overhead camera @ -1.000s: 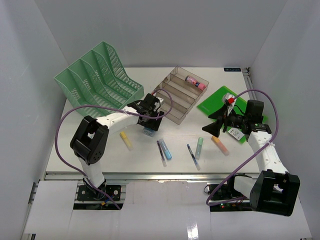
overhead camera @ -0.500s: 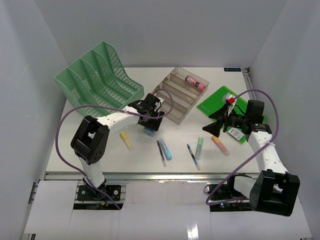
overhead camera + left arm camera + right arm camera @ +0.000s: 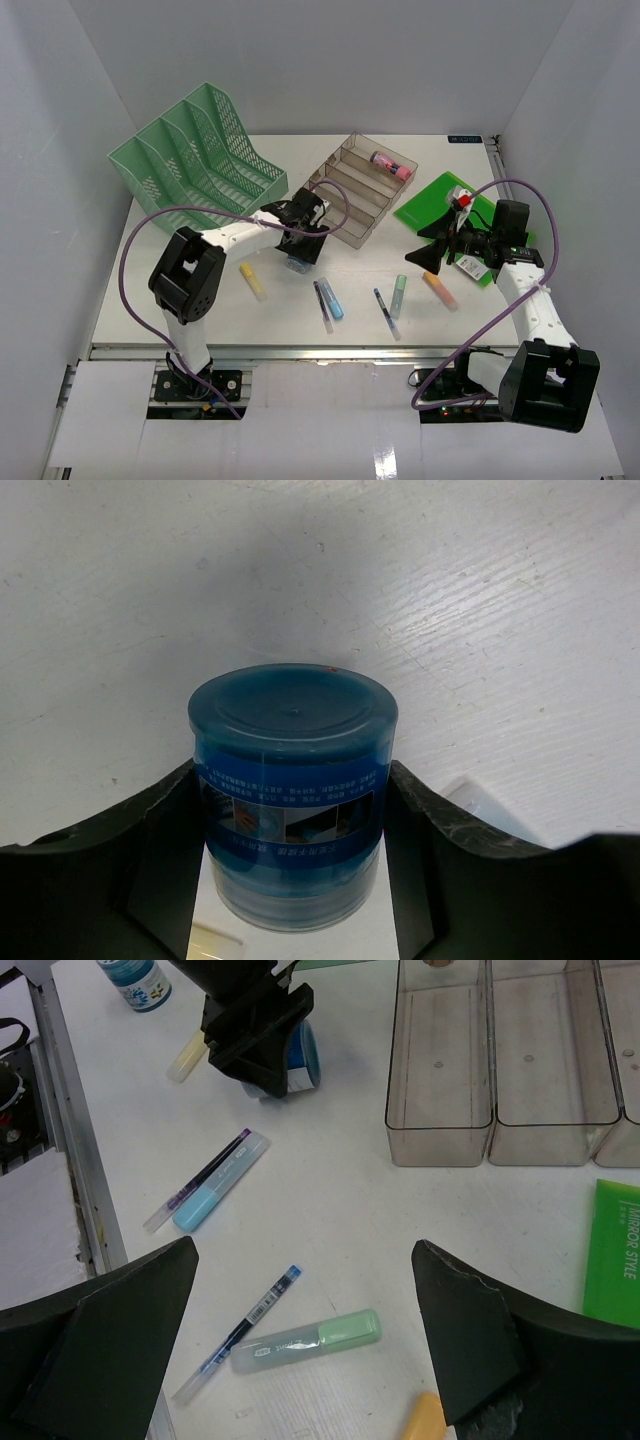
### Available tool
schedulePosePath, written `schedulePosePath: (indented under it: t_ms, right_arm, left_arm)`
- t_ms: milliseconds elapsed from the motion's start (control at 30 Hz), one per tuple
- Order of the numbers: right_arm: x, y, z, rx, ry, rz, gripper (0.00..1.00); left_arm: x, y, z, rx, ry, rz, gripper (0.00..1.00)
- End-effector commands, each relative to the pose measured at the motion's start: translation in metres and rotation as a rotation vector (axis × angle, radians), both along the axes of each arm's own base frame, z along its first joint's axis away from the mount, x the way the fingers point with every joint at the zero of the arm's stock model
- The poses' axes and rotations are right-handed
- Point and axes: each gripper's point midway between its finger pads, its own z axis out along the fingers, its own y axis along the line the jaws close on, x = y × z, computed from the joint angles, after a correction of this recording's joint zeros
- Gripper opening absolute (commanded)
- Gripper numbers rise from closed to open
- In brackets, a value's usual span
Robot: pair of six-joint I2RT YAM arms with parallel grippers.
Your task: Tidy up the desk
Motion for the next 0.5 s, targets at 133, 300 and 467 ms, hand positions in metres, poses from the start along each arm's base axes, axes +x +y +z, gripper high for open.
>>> schedulePosePath:
  t_ms: [133, 300, 467]
  right_arm:
    - [-0.002, 0.000, 0.011, 0.020, -0.034, 0.014, 0.94]
    - [-0.003, 0.000, 0.014, 0.027, -0.041, 0.017, 0.94]
    - [-0.003, -0.002, 0.017, 0.029, -0.048, 0.010, 0.94]
  left_arm:
    - [0.015, -0.016, 0.032, -0.056, -0.063, -0.003, 0.33]
    - [0.027, -0.039, 0.083, -0.140, -0.157, -0.052, 0.14]
    - [0.045, -0.084, 0.155, -0.304, -0.262, -0.160, 0.06]
